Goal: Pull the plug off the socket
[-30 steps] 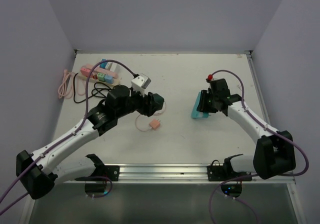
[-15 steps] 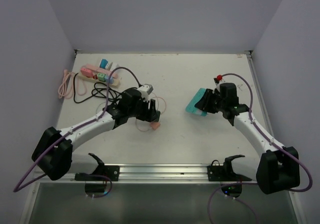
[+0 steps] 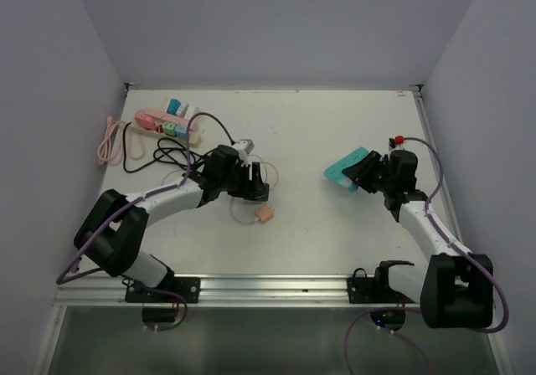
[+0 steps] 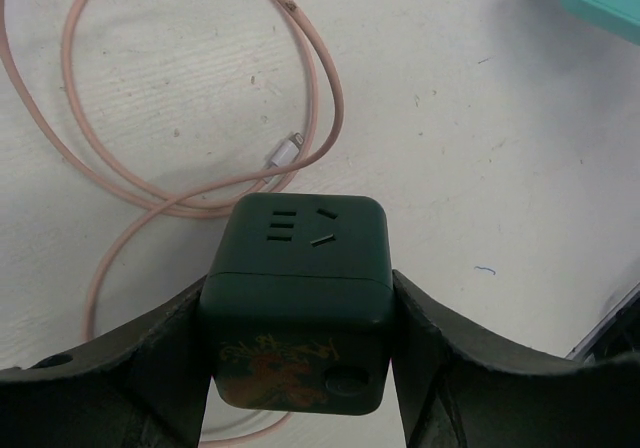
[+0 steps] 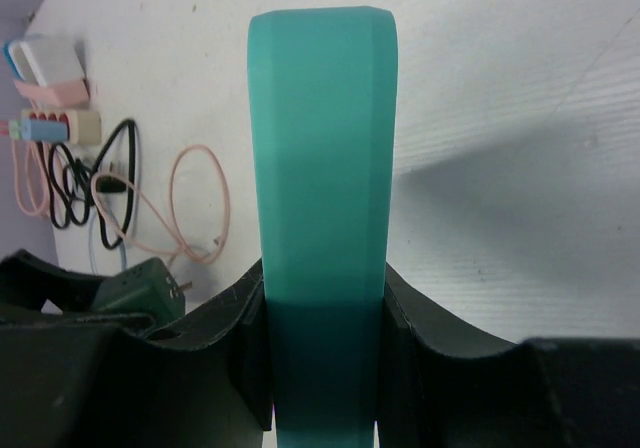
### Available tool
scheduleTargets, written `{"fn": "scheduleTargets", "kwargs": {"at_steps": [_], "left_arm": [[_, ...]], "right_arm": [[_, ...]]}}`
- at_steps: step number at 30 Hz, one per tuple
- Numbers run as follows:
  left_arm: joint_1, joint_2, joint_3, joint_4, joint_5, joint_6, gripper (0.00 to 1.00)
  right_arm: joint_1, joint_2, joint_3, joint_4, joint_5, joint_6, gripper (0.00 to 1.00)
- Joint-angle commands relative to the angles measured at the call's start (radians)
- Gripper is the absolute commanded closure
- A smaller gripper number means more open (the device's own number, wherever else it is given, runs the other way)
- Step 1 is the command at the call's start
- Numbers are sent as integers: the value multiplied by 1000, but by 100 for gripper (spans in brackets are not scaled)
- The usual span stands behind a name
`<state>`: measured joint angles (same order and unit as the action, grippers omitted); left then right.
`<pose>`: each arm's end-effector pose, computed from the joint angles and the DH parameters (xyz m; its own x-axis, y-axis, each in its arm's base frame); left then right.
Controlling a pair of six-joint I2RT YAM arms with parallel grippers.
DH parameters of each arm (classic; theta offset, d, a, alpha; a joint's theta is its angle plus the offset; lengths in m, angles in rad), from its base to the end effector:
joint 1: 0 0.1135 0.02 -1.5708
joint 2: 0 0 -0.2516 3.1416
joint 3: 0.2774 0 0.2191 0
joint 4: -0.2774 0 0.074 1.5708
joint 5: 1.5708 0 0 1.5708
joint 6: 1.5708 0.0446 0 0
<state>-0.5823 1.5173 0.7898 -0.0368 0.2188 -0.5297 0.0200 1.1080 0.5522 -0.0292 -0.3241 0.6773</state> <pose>0.2358 -0.1668 0.1881 -0.8361 -0.0400 -0.5470 0.2842 0.8215 -0.4944 0.2150 0.0185 0.2142 -0.6084 0.5820 -0.5395 0.1244 0.7413 0.6595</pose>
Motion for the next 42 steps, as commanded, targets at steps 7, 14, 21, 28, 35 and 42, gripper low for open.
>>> {"fn": "scheduleTargets", "kwargs": {"at_steps": [7,14,21,28,35,42], "left_arm": [[19,-199,-18,-23,-41,-7,0],[21,-368,-23,-143,-143,10,0],[22,-468,-20,-245,-298,5,0],[24,-485,-26,-267,-340,0,0],[25,-468,-1,-278,-355,13,0],[33,-430,38,-308,-369,10,0]], "right_arm": [[-178,171,23,351,26,146,100],[-296,397,103,535,-7,229,100],[-319,624,186,641,-56,283,100],[-348,635,186,496,-26,173,32],[-361,560,239,283,49,64,3],[-356,391,341,-147,315,-42,1]]}}
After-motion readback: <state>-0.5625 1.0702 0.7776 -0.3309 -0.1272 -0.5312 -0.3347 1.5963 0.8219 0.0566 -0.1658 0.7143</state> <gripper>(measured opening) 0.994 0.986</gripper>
